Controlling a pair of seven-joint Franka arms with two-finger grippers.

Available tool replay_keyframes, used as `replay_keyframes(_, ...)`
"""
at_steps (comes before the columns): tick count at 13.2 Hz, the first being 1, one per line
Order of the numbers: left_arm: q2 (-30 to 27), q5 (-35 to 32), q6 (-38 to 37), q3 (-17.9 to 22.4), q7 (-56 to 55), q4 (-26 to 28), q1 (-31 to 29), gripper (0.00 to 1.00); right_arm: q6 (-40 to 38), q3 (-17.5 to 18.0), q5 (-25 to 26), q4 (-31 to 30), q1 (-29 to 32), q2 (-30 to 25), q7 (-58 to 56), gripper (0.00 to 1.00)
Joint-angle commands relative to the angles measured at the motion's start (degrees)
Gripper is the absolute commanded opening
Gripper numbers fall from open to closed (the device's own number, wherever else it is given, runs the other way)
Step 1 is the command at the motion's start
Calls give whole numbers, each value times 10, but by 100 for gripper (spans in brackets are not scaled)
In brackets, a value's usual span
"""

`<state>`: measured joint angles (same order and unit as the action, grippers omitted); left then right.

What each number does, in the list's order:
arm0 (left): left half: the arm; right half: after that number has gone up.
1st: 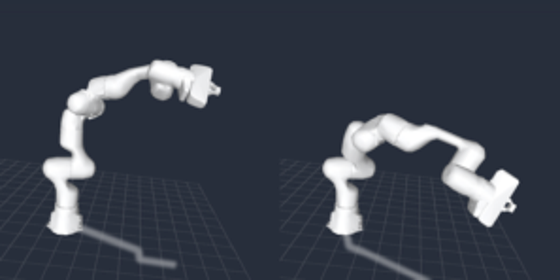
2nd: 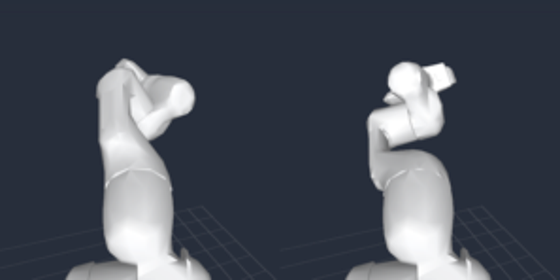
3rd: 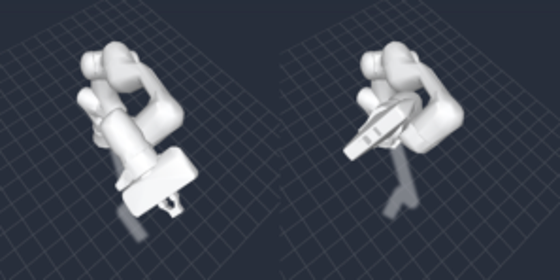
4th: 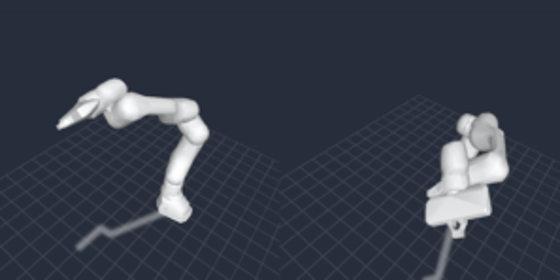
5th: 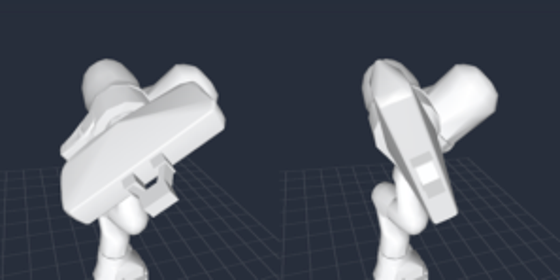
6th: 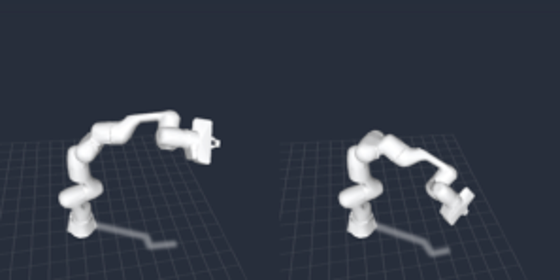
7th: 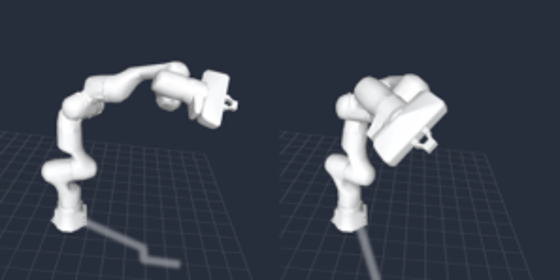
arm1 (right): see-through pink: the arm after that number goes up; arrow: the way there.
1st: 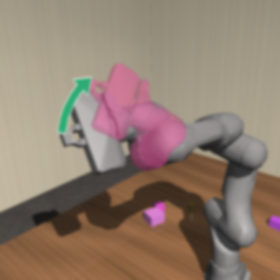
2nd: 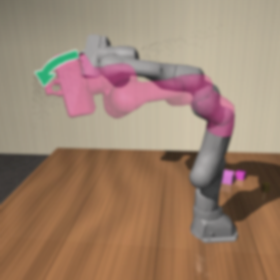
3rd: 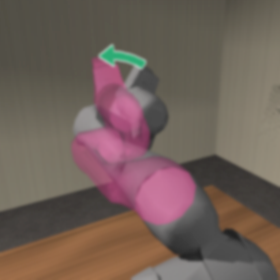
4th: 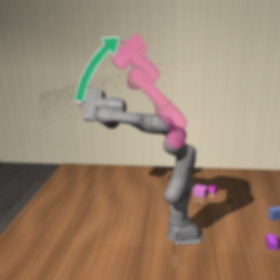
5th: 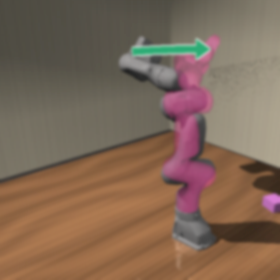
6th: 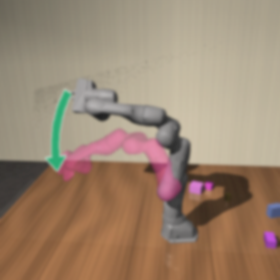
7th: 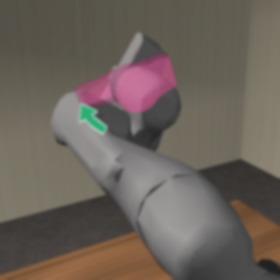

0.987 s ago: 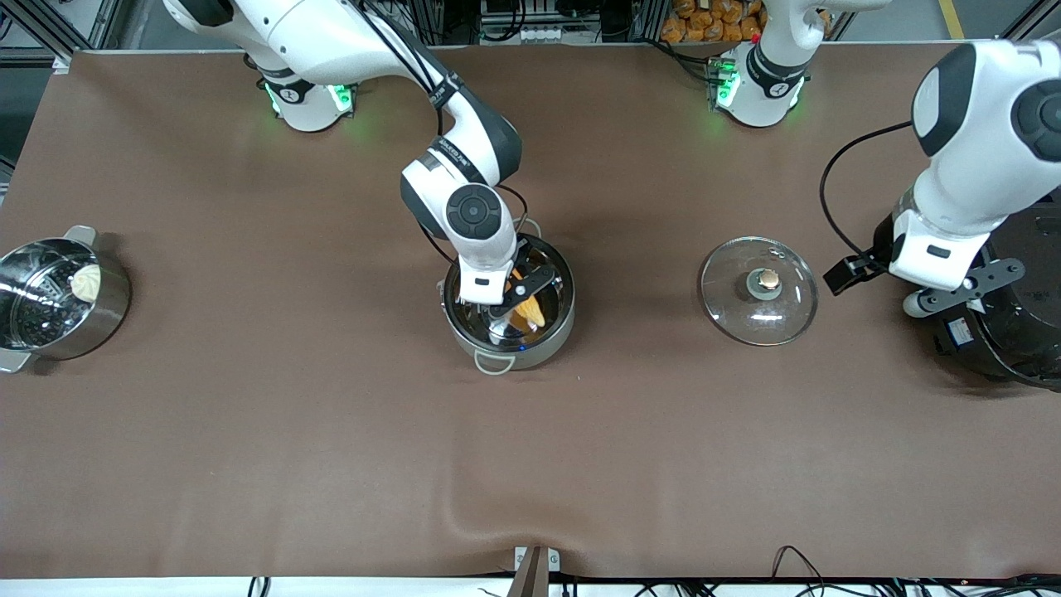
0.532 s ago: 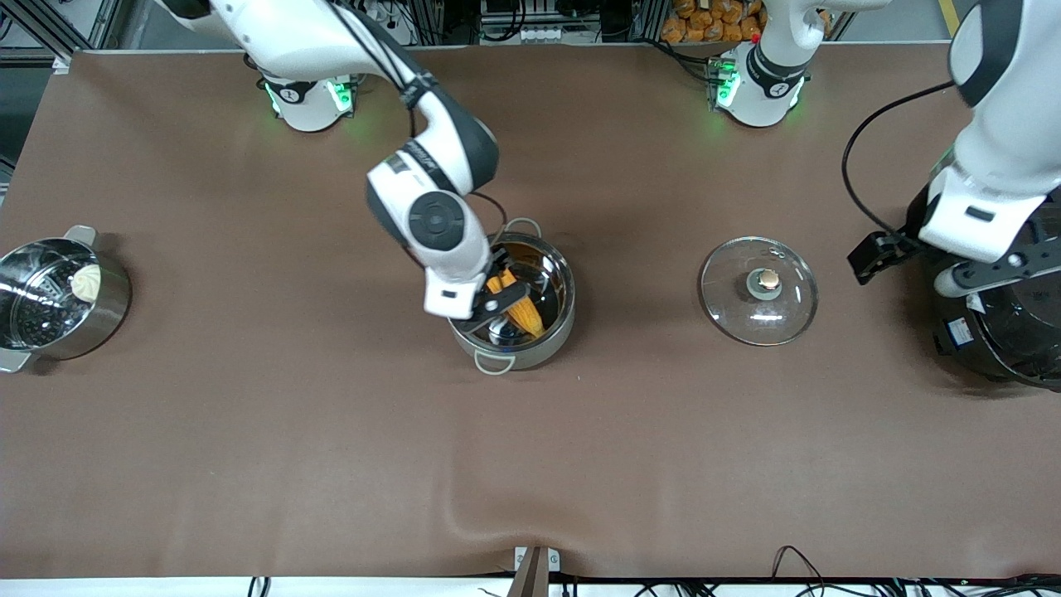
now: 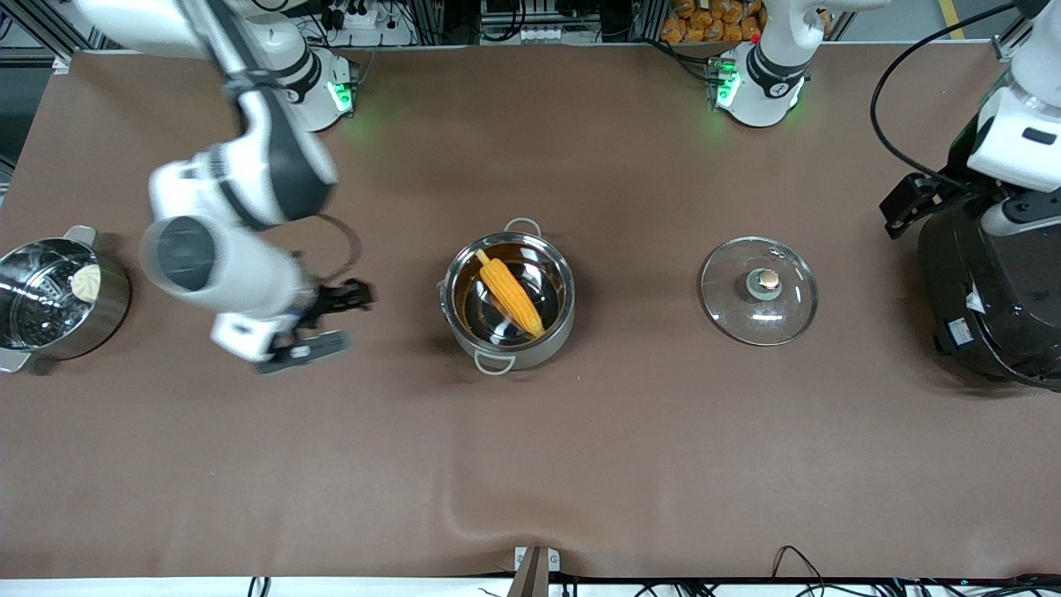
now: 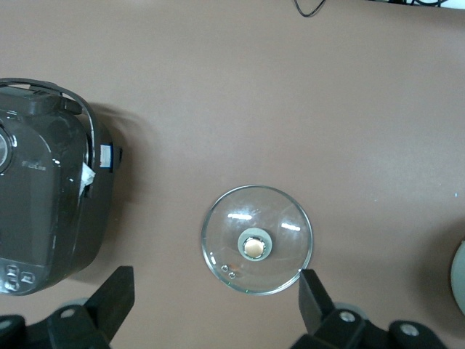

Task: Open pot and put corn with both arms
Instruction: 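Release the corn and lid, then withdraw both grippers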

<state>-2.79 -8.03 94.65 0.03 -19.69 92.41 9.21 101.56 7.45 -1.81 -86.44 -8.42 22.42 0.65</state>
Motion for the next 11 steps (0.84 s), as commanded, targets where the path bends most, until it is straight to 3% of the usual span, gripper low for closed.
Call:
replay_keyframes(1,9,31,-31,-28,48,-28,-48,100,-41,12,-4,-15,80,-63,-10,100)
replay_keyframes(3,22,47,-41,-48,51,-31,-73,100,-94,12,-4,-16,125,-109,-62,100)
replay_keyframes(5,25,70,-55,-61,70,-43,-89,100,-98,0,-2,-39,145,-153,-108,100)
replay_keyframes(11,27,72,-81,-65,98,-40,-97,100,-83,-63,-6,-130,129,-267,-88,100)
